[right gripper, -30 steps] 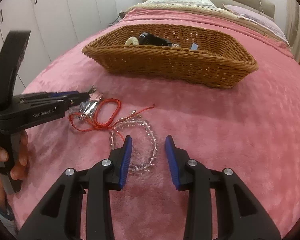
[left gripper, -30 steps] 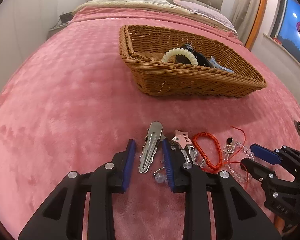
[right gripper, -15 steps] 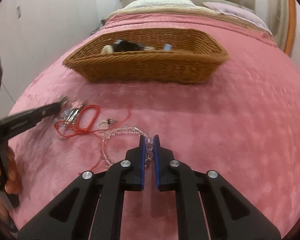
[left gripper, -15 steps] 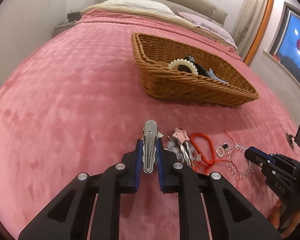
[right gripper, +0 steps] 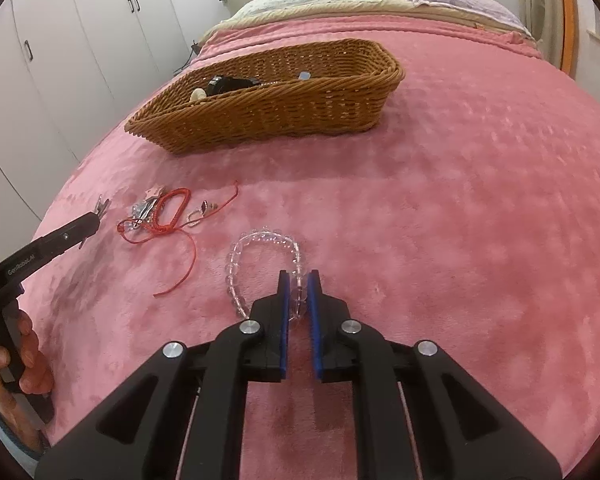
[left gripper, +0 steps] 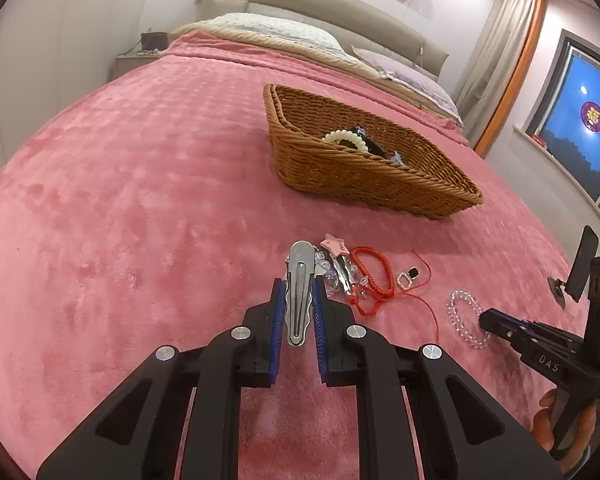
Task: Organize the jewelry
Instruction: 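Grasp silver hair clip with left tool while right tool grasps bead strand, then carry silver clip and bead strand over the basket and lower them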
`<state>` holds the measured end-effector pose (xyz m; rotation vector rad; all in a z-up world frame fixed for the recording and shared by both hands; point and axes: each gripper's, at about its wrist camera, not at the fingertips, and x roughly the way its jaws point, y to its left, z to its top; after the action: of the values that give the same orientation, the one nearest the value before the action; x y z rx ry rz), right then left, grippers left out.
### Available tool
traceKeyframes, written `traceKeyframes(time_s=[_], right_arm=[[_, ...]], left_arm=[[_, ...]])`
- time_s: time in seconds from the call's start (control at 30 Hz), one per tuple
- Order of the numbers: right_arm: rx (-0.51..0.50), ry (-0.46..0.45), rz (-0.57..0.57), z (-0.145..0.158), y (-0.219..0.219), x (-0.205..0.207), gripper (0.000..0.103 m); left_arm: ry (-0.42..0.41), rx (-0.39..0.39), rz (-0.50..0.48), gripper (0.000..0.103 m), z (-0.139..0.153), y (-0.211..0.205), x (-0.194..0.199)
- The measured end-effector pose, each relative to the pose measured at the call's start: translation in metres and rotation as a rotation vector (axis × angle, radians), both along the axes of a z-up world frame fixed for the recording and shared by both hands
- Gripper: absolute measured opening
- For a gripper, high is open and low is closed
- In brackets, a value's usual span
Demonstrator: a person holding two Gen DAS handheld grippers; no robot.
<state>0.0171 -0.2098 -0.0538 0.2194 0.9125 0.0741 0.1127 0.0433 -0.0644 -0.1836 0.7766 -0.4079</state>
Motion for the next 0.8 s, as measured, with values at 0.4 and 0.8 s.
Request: traceKeyframes(time_s=[0.4,0.8], right_arm=[[-0.117,0.009,0.057,0.001,0.024,0.019,0.006],[-0.054,-0.19,0.099,0.1,0.016,0.016,0.006]], left_arm=[[-0.051,0.02,0.015,0.012,0.008,-0.001,-0.008],[-0.199,-0.077,-0.058,0.012,0.08,-0.02,-0.023]])
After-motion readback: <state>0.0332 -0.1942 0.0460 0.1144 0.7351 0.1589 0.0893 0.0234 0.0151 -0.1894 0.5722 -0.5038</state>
